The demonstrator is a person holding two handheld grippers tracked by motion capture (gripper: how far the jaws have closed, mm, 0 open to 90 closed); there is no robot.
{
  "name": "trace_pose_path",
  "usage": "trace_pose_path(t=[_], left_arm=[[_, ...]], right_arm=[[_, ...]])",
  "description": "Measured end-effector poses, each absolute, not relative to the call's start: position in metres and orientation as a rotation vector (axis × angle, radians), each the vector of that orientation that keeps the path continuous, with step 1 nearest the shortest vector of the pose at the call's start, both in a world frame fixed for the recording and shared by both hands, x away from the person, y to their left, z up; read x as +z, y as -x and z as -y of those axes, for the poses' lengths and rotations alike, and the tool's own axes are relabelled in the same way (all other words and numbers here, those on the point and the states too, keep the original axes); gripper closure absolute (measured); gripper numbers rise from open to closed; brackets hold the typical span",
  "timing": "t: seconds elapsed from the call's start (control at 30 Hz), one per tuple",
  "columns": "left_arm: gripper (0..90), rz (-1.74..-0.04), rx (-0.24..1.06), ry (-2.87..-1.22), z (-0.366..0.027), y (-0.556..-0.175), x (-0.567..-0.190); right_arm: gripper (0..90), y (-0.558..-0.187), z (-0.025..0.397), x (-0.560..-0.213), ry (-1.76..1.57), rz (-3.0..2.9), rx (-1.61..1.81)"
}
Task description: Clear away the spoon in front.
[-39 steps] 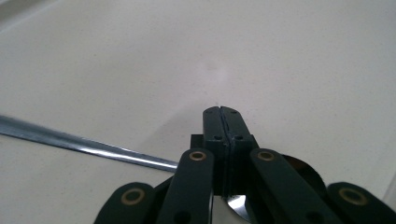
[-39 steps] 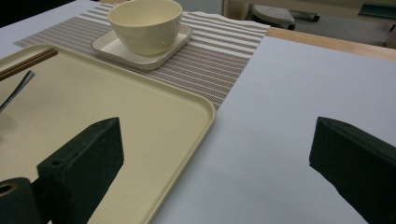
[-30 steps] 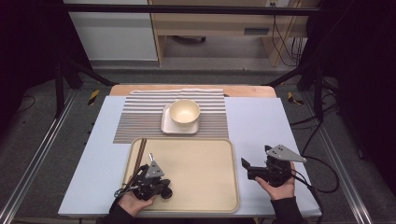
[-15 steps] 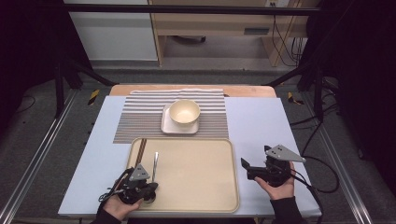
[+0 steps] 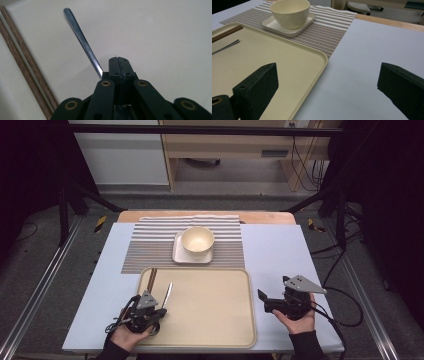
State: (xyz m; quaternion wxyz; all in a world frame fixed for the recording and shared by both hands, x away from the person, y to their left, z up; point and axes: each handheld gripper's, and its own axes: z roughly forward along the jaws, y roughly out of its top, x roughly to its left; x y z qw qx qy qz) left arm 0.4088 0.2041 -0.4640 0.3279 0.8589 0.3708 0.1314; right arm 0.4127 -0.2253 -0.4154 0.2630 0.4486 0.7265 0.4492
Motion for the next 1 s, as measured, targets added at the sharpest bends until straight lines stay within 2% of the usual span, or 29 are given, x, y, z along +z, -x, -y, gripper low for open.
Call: trace_pose_path(t=[0.5, 1.0], left_arm=[[89.3, -1.015, 0.409, -2.251, -0.217, -0.414, -0.466], [89.3, -0.962, 0.369, -2.295, -0.215, -0.395, -0.465]], right_arm=[[3.6, -0.413, 0.225, -0.416, -1.212, -1.968, 1.214], [3.7, -0.412, 0.226, -0.414, -1.215, -1.962, 1.222]])
